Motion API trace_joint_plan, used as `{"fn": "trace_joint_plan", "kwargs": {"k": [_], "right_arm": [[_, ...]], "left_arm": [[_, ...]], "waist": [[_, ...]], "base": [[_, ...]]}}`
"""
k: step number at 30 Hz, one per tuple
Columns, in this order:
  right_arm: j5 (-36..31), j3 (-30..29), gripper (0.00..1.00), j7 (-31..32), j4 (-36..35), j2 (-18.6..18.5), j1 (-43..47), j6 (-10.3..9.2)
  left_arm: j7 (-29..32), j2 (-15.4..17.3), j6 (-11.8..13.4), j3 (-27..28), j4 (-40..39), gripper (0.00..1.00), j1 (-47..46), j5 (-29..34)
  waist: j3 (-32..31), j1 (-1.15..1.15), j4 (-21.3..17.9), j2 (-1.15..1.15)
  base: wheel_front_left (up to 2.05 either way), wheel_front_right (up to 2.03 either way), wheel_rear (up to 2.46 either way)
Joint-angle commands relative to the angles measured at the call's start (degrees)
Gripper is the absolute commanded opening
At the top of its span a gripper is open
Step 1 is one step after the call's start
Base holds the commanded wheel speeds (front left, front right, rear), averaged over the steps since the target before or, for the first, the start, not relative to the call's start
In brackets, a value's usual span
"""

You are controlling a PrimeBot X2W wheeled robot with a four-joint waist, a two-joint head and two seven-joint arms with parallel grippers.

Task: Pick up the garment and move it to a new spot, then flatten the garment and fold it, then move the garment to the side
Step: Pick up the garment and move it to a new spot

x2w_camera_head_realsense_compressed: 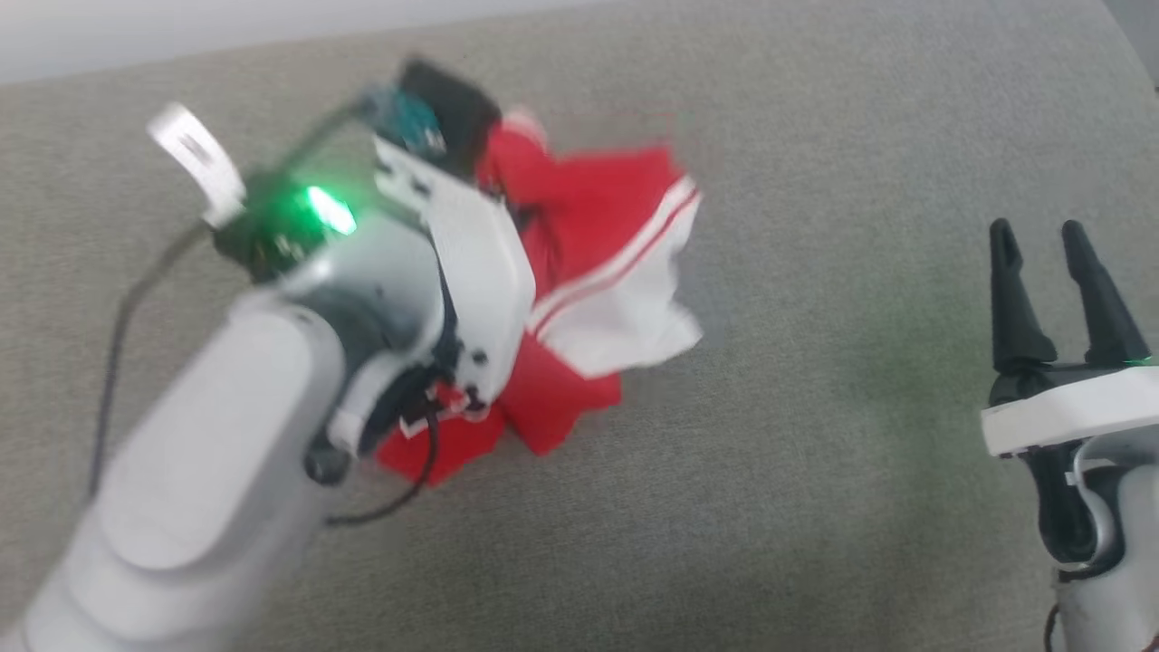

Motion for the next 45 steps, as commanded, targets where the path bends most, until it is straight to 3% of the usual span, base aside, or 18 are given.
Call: {"fn": "trace_joint_plan", "kwargs": {"k": [1, 10, 14, 18, 25, 35, 45], "right_arm": [[0.53, 0.72, 1.00, -0.75, 0.59, 0.40, -1.03, -0.02], [1.37, 3.60, 1.00, -1.96, 2.88, 0.37, -3.23, -0.02], [1.84, 4.78, 1.00, -2.47, 4.00, 0.13, -3.99, -0.02], [2.08, 5.46, 1.00, -2.88, 4.76, -0.42, -4.52, -0.02], [1.88, 4.85, 1.00, -2.57, 5.64, -1.80, -2.52, -0.02], [0.24, 2.62, 1.00, -0.57, 4.58, -2.09, 1.21, -0.02], [-1.22, 0.45, 1.00, 1.17, 3.64, -1.44, 4.83, -0.02]], "left_arm": [[-0.77, -0.17, -0.36, -0.94, 1.74, 0.00, 1.81, 0.27], [-3.38, -1.48, -2.91, -5.31, 12.37, 0.00, 6.23, 0.66], [-4.36, -2.76, -6.35, -7.80, 18.31, 0.00, 5.99, 0.04], [-5.50, -4.51, -9.26, -8.87, 22.87, 1.00, 4.63, -0.91], [-11.43, -4.97, -11.23, -6.64, 23.36, 1.00, 2.07, -1.60], [-23.91, -0.11, -9.02, 0.88, 17.45, 1.00, 8.08, -3.11], [-42.08, 5.91, -5.60, 12.00, 13.78, 1.00, 20.31, -4.27]], "waist": [[1.12, 0.00, -0.95, 0.00], [2.30, 0.00, -1.43, 0.00], [2.21, 0.00, -0.81, 0.00], [1.14, 0.00, 0.60, 0.00], [-3.43, 0.00, 4.87, 0.00], [-9.49, 0.00, 11.00, 0.00], [-13.02, 0.00, 14.34, 0.00]], "base": [[0.00, 0.00, 0.00], [0.00, 0.00, 0.00], [0.00, 0.00, 0.00], [0.00, 0.00, 0.00], [0.00, 0.00, 0.00], [0.00, 0.00, 0.00], [0.00, 0.00, 0.00]]}}
